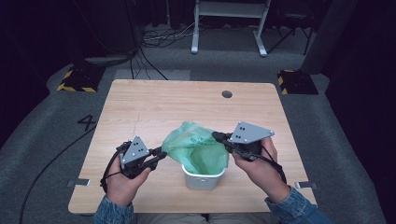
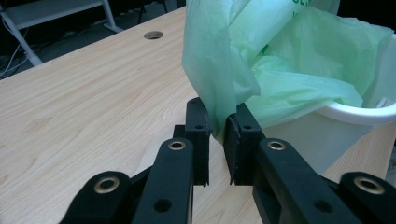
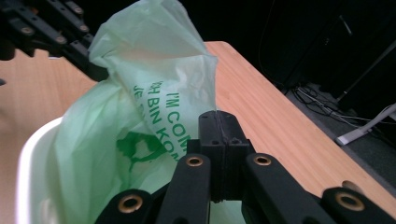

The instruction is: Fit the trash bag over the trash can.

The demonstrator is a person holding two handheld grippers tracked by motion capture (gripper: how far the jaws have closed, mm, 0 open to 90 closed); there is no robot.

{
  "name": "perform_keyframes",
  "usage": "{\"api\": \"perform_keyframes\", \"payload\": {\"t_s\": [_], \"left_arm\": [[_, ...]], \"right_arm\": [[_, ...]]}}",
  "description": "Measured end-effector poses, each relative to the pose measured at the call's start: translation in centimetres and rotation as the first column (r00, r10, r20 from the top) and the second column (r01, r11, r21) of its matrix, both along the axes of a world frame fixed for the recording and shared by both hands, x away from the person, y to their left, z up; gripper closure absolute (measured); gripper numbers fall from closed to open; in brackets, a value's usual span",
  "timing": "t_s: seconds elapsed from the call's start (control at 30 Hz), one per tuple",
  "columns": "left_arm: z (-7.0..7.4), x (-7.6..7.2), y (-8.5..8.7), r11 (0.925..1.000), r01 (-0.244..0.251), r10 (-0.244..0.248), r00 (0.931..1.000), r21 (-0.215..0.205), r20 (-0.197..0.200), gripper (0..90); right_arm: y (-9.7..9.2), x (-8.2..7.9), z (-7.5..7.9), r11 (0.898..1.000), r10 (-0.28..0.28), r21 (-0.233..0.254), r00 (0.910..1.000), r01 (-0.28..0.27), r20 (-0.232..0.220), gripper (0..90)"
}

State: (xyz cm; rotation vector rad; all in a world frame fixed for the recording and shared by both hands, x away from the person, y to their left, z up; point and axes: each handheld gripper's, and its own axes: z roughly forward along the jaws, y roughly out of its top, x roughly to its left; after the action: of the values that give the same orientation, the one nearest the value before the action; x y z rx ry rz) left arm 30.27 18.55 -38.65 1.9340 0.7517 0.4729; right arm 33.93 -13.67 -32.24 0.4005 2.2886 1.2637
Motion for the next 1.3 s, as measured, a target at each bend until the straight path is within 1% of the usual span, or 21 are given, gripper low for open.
{"api": "perform_keyframes", "payload": {"t_s": [0.03, 0.13, 0.17, 0.23, 0.33, 0.4, 0.47, 0.57, 0.63, 0.77, 0.97, 1.1, 1.17, 1.2, 1.23, 1.27, 1.3], "left_arm": [[0.0, 0.0, 0.1, 1.0, -0.006, 0.006, 1.0, -0.005, 0.004, 79.9], [-0.4, 0.1, 0.5, 0.9996, -0.025, 0.025, 0.9997, -0.013, 0.0, 78.3], [-0.5, 0.1, 0.6, 0.9988, -0.044, 0.044, 0.999, -0.019, 0.003, 74.2], [-0.6, 0.0, 0.7, 0.9957, -0.087, 0.087, 0.9961, -0.033, 0.015, 58.7], [0.1, -0.5, 0.9, 0.9929, -0.113, 0.115, 0.9919, -0.04, 0.055, 45.8], [0.8, -1.1, 0.8, 0.9924, -0.111, 0.114, 0.9907, -0.053, 0.073, 46.0], [1.5, -1.7, 0.6, 0.9929, -0.107, 0.111, 0.9893, -0.053, 0.095, 48.1], [2.1, -2.1, 0.0, 0.9948, -0.075, 0.082, 0.9915, -0.068, 0.101, 49.5], [2.2, -2.1, -0.6, 0.9964, -0.051, 0.057, 0.994, -0.068, 0.093, 49.4], [2.3, -1.8, -2.0, 0.9983, 0.001, 0.005, 0.9958, -0.058, 0.091, 48.7], [2.5, -1.8, -3.7, 0.9973, 0.058, -0.053, 0.9942, -0.045, 0.093, 48.7], [2.5, -1.7, -4.5, 0.9969, 0.073, -0.07, 0.9926, -0.027, 0.099, 50.3], [2.4, -1.7, -4.8, 0.9965, 0.081, -0.078, 0.9922, -0.023, 0.097, 52.0], [2.4, -1.8, -4.9, 0.996, 0.085, -0.082, 0.9921, -0.027, 0.095, 53.3], [2.4, -1.8, -5.0, 0.9958, 0.09, -0.088, 0.9909, -0.017, 0.102, 55.9], [2.4, -1.8, -5.0, 0.9956, 0.093, -0.091, 0.9905, -0.012, 0.103, 59.8], [2.4, -1.7, -5.1, 0.9955, 0.094, -0.093, 0.9908, -0.01, 0.099, 61.7]], "right_arm": [[0.2, 0.2, 0.1, 1.0, -0.002, 0.0, 1.0, 0.002, 0.002, 90.0], [0.5, 0.8, 0.5, 1.0, -0.014, 0.014, 0.9998, 0.014, 0.014, 90.0], [0.6, 0.9, 0.6, 1.0, -0.012, 0.02, 0.9998, 0.012, 0.015, 90.0], [0.9, 0.8, 0.8, 0.999, 0.0, 0.035, 1.0, 0.0, 0.004, 90.0], [1.4, 0.3, 1.0, 0.999, 0.024, 0.03, 0.9997, -0.024, 0.008, 90.0], [1.7, 0.0, 0.9, 0.999, 0.036, 0.028, 0.9994, -0.036, 0.001, 90.0], [2.0, -0.3, 0.8, 0.999, 0.046, 0.03, 0.999, -0.046, -0.001, 90.0], [2.3, -0.7, 0.7, 0.997, 0.067, 0.026, 0.9978, -0.067, -0.003, 90.0], [2.6, -1.0, 0.7, 0.996, 0.081, 0.025, 0.9967, -0.081, -0.001, 90.0], [3.2, -1.6, 0.7, 0.994, 0.11, 0.02, 0.994, -0.11, 0.002, 90.0], [4.0, -2.4, 0.6, 0.989, 0.149, 0.017, 0.9889, -0.149, 0.0, 90.0], [4.5, -2.9, 0.5, 0.985, 0.172, 0.017, 0.9852, -0.172, 0.001, 90.0], [4.6, -3.0, 0.4, 0.983, 0.184, 0.017, 0.9828, -0.184, -0.003, 90.0], [4.7, -3.1, 0.4, 0.982, 0.19, 0.016, 0.9818, -0.19, -0.008, 90.0], [4.8, -3.2, 0.3, 0.981, 0.195, 0.013, 0.9807, -0.195, -0.012, 90.0], [4.9, -3.2, 0.2, 0.979, 0.202, 0.012, 0.9794, -0.201, -0.015, 90.0], [5.0, -3.3, 0.1, 0.979, 0.206, 0.014, 0.9784, -0.206, -0.019, 90.0]]}}
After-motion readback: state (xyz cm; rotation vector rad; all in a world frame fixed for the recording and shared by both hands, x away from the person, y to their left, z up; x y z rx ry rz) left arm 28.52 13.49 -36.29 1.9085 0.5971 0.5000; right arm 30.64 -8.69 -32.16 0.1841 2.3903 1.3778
